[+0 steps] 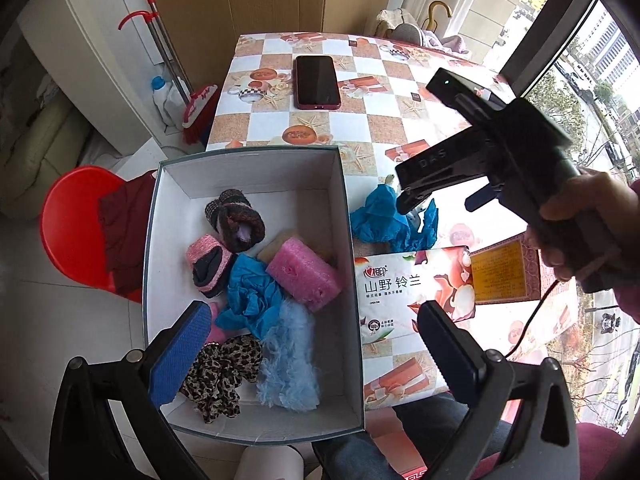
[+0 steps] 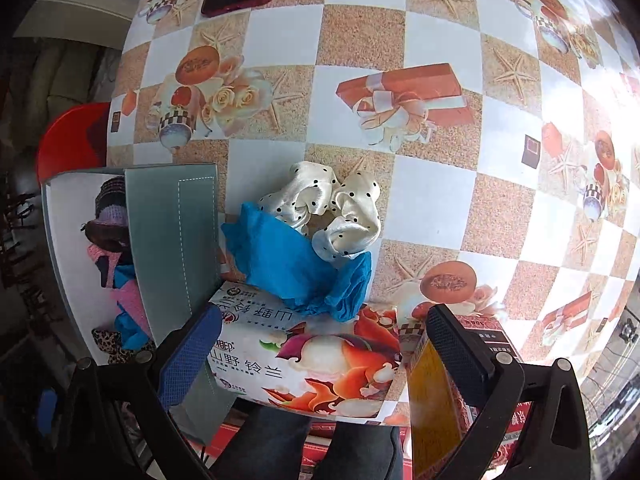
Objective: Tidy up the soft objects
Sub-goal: 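Grasp the blue glove with the left tool while the right tool grasps the polka-dot scrunchie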
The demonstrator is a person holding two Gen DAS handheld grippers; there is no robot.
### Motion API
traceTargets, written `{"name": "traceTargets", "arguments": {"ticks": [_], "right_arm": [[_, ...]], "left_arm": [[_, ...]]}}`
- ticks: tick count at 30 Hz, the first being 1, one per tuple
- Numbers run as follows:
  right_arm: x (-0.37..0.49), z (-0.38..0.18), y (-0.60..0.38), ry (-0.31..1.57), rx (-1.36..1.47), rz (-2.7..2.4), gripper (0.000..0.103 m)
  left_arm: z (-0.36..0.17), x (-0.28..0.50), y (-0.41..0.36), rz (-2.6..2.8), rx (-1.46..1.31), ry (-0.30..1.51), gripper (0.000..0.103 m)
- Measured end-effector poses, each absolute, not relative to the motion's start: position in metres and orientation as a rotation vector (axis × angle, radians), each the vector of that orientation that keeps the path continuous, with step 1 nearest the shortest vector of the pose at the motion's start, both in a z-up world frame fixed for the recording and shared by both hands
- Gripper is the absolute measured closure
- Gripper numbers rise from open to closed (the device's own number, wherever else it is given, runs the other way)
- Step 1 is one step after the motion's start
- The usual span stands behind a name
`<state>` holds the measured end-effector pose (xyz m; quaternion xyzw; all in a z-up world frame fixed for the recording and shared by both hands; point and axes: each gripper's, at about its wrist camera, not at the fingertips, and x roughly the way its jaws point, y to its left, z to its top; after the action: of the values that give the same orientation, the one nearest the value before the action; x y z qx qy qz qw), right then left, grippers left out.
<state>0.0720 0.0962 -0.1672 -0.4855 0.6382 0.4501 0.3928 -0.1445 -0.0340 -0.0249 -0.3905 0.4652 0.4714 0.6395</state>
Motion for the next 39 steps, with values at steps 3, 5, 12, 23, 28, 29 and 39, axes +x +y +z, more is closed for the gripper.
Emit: {"name": "traceTargets", "arguments": {"ticks": [3,5,12,23,28,29,39], "right_arm": [[0.061,-0.207,0.101,1.666,-1.300,1.095,0.000],[0.066,-0.226,0.103,1.639,-1.371,0.999,0.000],[0.216,-0.179,0.084,1.683,-0.763,0.544,0.000],[0.282,-0.092,-0.021,1.993,-0.209,0.756,0.000],[0.303,-0.069,-0.043,1.980,-0.246,0.836,0.000],[0.310,-0.065,-0.046,1.960,-0.267,0.847,0.000],[0.371,-0.076,-0.053,1.768,-0.396,0.875,0.000]], "left_arm": [[-0.024,-0.141,-0.037,1.076,-0.907,1.074,0.000],[-0.024,-0.138,-0.038,1.075,-0.909,1.080,0.000],[-0.021,-0.125,-0.028,1.028,-0.873,1.094,0.000],[-0.024,-0.042,0.041,0.792,-0.810,1.140,0.000],[-0.055,0.033,0.091,0.689,-0.874,1.167,0.000],[-0.066,0.049,0.100,0.669,-0.904,1.177,0.000],[-0.175,0.164,0.142,0.685,-0.918,1.358,0.000]]}}
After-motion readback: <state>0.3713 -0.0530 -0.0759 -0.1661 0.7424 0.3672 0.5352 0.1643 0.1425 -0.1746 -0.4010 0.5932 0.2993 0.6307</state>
